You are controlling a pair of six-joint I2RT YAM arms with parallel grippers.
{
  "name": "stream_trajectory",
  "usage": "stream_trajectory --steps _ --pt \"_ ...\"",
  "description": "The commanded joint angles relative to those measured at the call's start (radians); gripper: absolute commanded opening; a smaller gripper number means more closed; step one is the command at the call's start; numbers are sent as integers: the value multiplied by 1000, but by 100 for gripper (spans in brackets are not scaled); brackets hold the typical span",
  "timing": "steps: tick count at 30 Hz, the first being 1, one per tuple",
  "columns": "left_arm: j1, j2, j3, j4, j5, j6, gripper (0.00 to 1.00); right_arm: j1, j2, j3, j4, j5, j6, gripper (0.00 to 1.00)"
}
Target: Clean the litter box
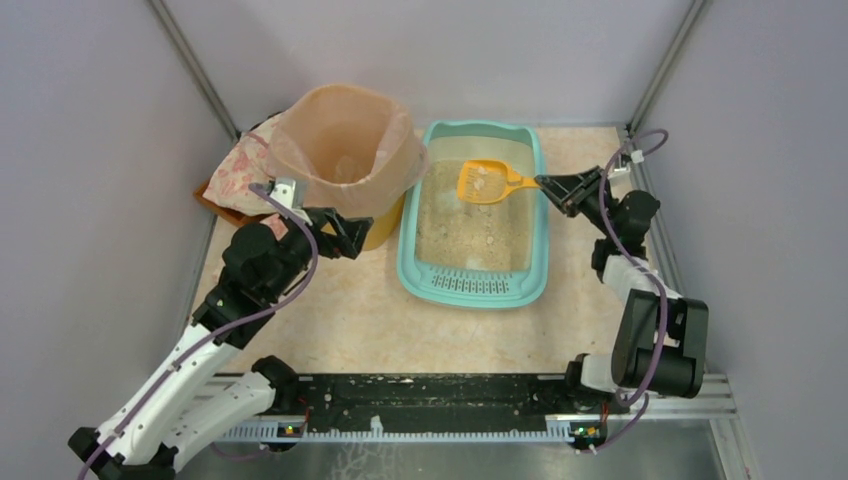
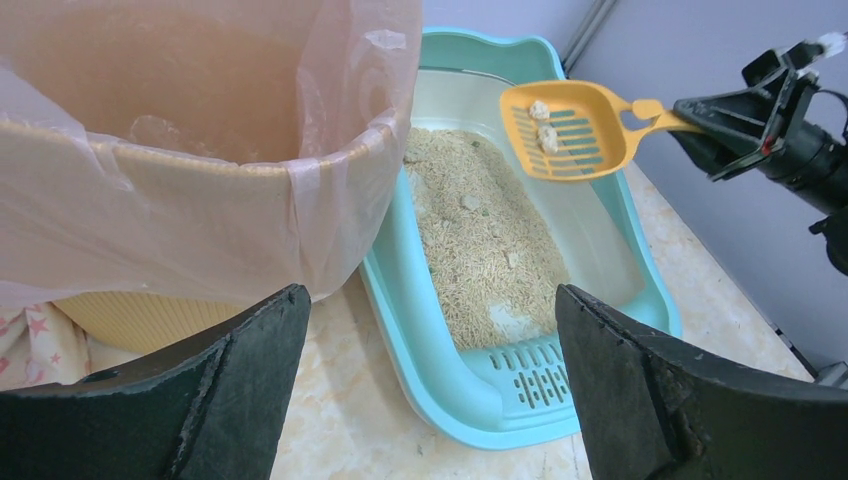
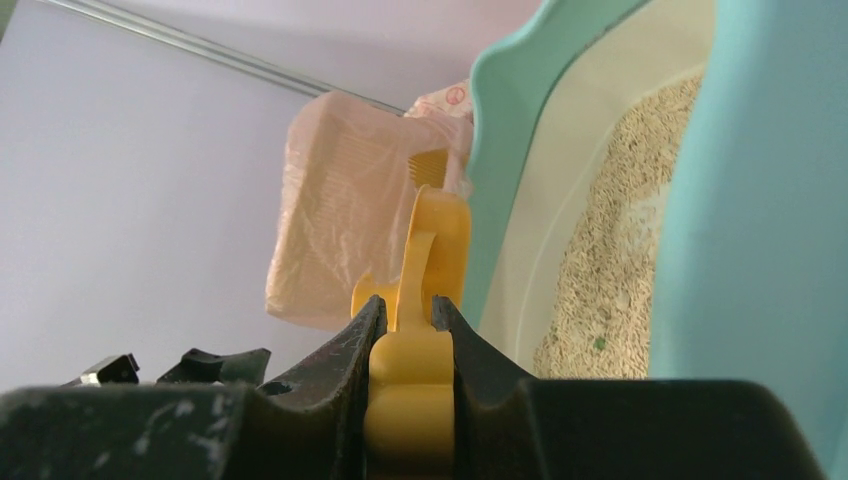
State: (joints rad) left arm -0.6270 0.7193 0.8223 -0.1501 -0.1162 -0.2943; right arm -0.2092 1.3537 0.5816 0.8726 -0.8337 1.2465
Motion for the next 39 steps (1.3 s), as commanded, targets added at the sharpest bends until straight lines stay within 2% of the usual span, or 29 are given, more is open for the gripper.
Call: stream_trajectory --steps 1,9,13,26,32,35,39 --pt "-6 -18 39 -22 -35 19 98 25 -36 128 -60 11 6 0" --pt "-6 -43 74 -126 -170 12 97 130 -2 345 -159 72 43 0" --pt "-5 -61 95 -174 -217 17 97 192 42 448 -138 99 89 0" --pt "-4 -70 113 -261 -315 -9 99 469 355 920 -328 169 -6 0" --pt "-2 -31 114 -381 -538 -38 99 546 475 972 -243 177 -26 0" --pt "-3 -82 79 -343 -510 -43 99 580 504 991 -222 187 -81 0" --pt "-2 -181 37 -267 -446 -20 99 627 523 1067 -347 228 -247 0"
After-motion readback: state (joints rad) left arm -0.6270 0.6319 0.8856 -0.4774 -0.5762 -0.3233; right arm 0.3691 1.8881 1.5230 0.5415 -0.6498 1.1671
